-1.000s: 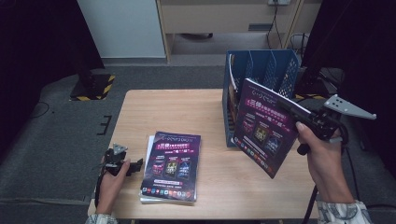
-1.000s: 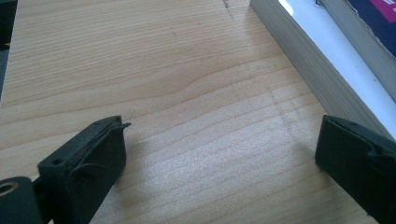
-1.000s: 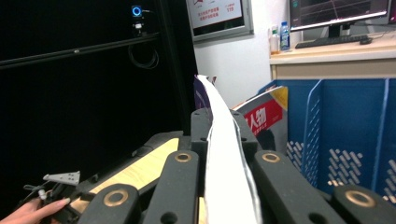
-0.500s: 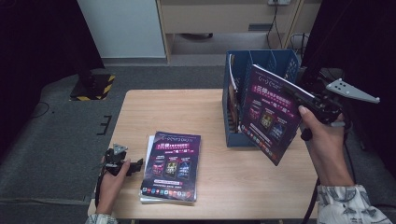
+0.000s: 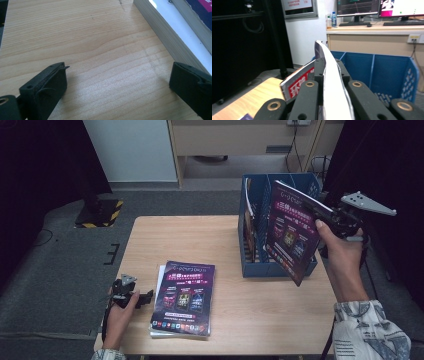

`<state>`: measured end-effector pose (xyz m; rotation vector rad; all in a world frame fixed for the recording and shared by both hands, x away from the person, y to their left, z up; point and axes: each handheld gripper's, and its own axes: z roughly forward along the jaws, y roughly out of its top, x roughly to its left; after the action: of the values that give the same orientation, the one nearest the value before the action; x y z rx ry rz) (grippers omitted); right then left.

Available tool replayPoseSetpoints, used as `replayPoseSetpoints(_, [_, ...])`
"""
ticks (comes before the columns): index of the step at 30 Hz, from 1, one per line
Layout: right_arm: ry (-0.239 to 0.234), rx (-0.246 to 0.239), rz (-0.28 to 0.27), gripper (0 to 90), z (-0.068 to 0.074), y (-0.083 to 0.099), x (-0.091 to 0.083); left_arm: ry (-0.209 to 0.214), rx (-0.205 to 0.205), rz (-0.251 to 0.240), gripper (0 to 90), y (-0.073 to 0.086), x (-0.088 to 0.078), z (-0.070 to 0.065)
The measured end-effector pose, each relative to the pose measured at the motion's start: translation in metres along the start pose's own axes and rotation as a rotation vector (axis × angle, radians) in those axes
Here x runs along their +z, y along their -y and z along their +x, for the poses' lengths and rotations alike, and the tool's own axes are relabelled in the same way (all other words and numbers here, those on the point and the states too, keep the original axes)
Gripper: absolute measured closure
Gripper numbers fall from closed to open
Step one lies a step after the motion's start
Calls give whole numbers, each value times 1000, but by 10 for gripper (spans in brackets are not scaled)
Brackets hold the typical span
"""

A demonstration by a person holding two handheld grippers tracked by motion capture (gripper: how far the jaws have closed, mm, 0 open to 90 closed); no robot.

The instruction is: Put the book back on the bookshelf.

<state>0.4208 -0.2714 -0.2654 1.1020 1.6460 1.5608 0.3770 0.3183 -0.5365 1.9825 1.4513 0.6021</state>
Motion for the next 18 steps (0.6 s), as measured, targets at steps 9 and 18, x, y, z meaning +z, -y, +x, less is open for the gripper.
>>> replayPoseSetpoints(9, [72,8,4,843,-9,0,16,2,0,-1,6,0,0,0])
replayPoseSetpoints(18, [123,-31,30,842,-12,-1,37,2,2,0,5,0,0,0])
